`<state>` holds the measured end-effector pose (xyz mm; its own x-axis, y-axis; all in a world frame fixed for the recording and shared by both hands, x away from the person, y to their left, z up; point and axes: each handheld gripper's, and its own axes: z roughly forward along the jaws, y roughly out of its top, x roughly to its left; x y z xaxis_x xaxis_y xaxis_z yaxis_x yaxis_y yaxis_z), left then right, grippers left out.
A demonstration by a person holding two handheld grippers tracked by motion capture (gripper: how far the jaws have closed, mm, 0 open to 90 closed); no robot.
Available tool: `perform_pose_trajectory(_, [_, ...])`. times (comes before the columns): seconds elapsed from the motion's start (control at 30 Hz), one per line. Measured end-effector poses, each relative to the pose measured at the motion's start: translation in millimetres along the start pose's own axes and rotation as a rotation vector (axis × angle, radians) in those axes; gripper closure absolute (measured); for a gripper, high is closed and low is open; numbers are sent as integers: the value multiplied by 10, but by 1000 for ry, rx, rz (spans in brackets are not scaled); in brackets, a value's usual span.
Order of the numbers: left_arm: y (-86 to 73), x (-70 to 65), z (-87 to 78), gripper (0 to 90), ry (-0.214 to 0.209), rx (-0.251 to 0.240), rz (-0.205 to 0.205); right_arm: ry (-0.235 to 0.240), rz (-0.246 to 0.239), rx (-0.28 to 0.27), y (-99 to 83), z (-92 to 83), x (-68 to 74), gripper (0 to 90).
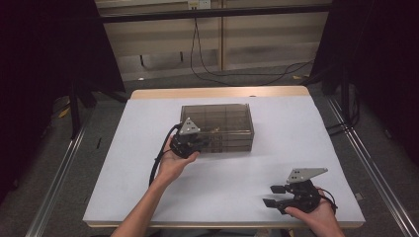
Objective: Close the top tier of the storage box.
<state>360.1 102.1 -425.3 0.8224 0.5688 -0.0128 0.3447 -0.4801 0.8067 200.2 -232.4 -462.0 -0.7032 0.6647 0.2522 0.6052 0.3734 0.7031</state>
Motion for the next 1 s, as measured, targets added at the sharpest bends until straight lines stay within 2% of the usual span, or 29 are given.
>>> perform_pose_trajectory(0.23, [3, -63, -55, 741, -30, -5, 25, -1, 3, -8, 3, -10, -3, 427])
perform_pose_trajectory(0.5, [2, -96, -155, 559, -51, 5, 32, -4, 13, -13, 6, -19, -9, 426])
perform_pose_trajectory(0.63, [-3, -110, -230, 507, -44, 1, 41, -4, 6, -24, 7, -21, -20, 426])
perform_pose_trajectory(0.7, [-12, -122, -265, 444, -40, -5, 28, -4, 9, -28, 7, -27, -24, 425])
perform_pose_trajectory(0.73, [-14, -115, -287, 399, -37, -8, 41, -7, 12, -29, 8, -30, -23, 424])
perform_pose_trajectory(0.87, [-26, -123, -365, 268, -19, -8, 40, -9, 17, -38, 6, -40, -34, 416])
perform_pose_trajectory(1.0, [-61, -126, -435, 189, -31, -14, 38, -19, 19, -43, 7, -48, -39, 398])
